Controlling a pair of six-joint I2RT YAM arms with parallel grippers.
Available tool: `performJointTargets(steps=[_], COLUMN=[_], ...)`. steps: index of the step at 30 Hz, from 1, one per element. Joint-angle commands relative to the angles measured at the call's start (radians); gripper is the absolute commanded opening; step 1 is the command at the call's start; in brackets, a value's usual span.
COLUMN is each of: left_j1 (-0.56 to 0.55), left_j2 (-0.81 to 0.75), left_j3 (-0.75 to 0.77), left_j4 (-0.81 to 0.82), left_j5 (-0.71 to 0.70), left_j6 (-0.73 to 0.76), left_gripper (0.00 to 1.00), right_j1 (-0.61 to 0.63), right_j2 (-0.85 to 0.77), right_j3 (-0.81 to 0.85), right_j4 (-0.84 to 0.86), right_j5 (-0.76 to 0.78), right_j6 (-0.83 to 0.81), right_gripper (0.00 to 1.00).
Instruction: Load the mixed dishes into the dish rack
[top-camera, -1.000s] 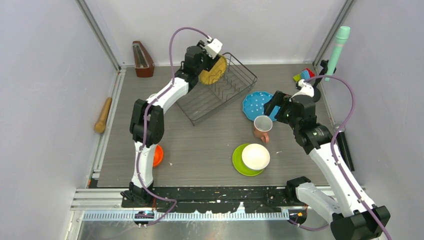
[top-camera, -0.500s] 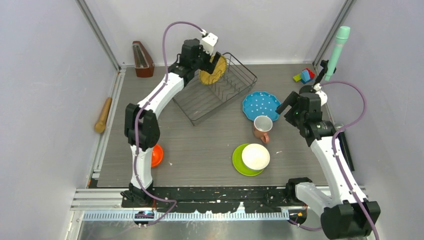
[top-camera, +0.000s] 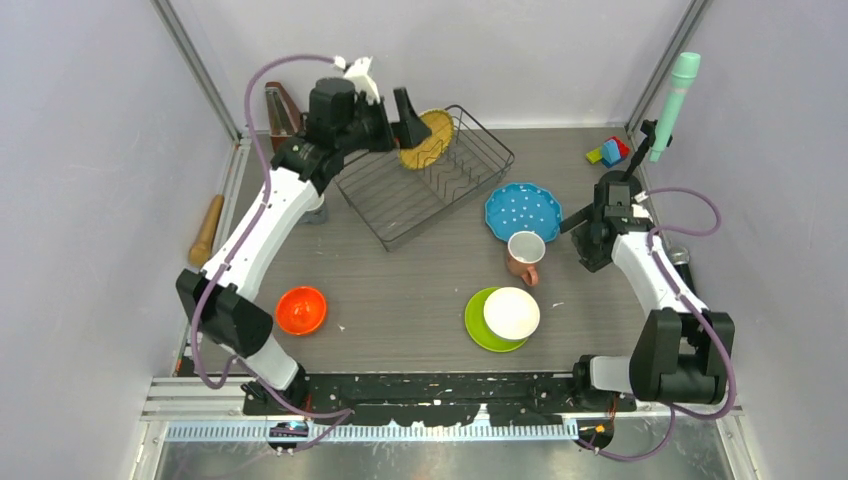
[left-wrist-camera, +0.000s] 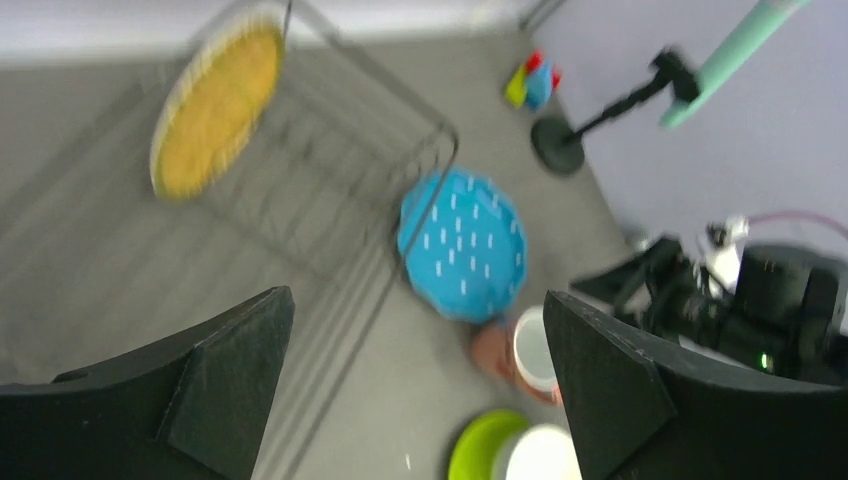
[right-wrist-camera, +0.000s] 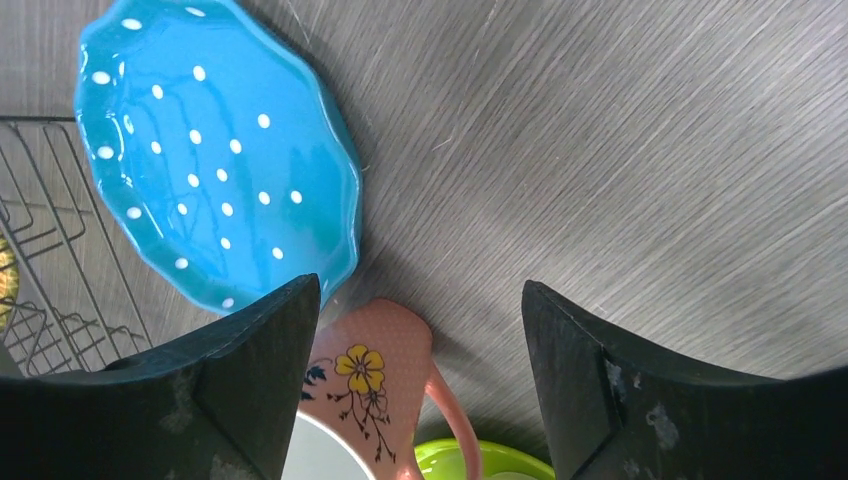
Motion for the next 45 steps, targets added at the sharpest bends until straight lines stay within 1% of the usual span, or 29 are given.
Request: performJointTargets(steps=[1,6,8,9,13,18,21,23,24,25,26,27,28,29,31,34,39,43,45], left_j1=[0.001,-0.001,-0.001,-0.001,-0.006,-0.026,-0.038,-0.045,-0.047,-0.048,-0.048,-0.049,-0.049,-0.050,-0.060,-0.093,-0.148,-0.160,-0.160], left_j2=[-0.118,-0.229,-0.250,-0.259,-0.276,-0.263,-0.249,-0.238,-0.230,-0.221,-0.213,-0.201,-0.188,-0.179,-0.157,-0.119,-0.054,-0.026,-0.018], left_j3=[-0.238,-0.393,-0.437,-0.453,-0.499,-0.516,-0.524,-0.537,-0.544,-0.550,-0.555,-0.557,-0.558,-0.558,-0.553,-0.532,-0.480,-0.448,-0.434], left_j4=[-0.038,-0.013,-0.001,0.000,0.019,0.026,0.037,0.056,0.066,0.074,0.081,0.084,0.086,0.089,0.101,0.121,0.141,0.150,0.152], left_j5=[0.081,0.098,0.106,0.109,0.120,0.123,0.124,0.122,0.121,0.115,0.110,0.110,0.111,0.114,0.118,0.110,0.097,0.106,0.112], left_j6=[-0.164,-0.215,-0.224,-0.228,-0.247,-0.251,-0.253,-0.254,-0.255,-0.257,-0.259,-0.259,-0.260,-0.262,-0.260,-0.245,-0.244,-0.266,-0.272], left_gripper=[1.00,1.00,1.00,1.00,1.00,1.00,1.00,1.00,1.00,1.00,1.00,1.00,1.00,1.00,0.99,0.98,0.98,0.98,0.98], right_j1=[0.007,0.041,0.045,0.044,0.051,0.066,0.067,0.067,0.067,0.067,0.067,0.067,0.067,0.067,0.067,0.067,0.067,0.067,0.067], right_j2=[0.046,0.154,0.192,0.213,0.282,0.359,0.392,0.413,0.420,0.432,0.443,0.444,0.440,0.433,0.396,0.314,0.188,0.094,0.042], right_j3=[0.023,0.048,0.042,0.038,0.035,0.080,0.079,0.079,0.079,0.078,0.079,0.081,0.082,0.078,0.071,0.070,0.084,0.107,0.123], right_j4=[0.069,0.121,0.142,0.168,0.234,0.255,0.269,0.275,0.275,0.276,0.277,0.275,0.269,0.266,0.262,0.242,0.204,0.186,0.196], right_j5=[0.015,0.005,0.003,-0.004,-0.023,-0.025,-0.018,-0.010,-0.009,-0.013,-0.026,-0.031,-0.035,-0.033,-0.010,0.066,0.144,0.202,0.208], right_j6=[0.085,0.085,0.113,0.127,0.144,0.138,0.160,0.168,0.178,0.182,0.187,0.187,0.186,0.186,0.177,0.141,0.118,0.089,0.055], right_gripper=[0.76,0.74,0.71,0.67,0.65,0.65,0.61,0.55,0.45,0.40,0.28,0.21,0.06,0.02,0.01,0.00,0.00,0.00,0.00])
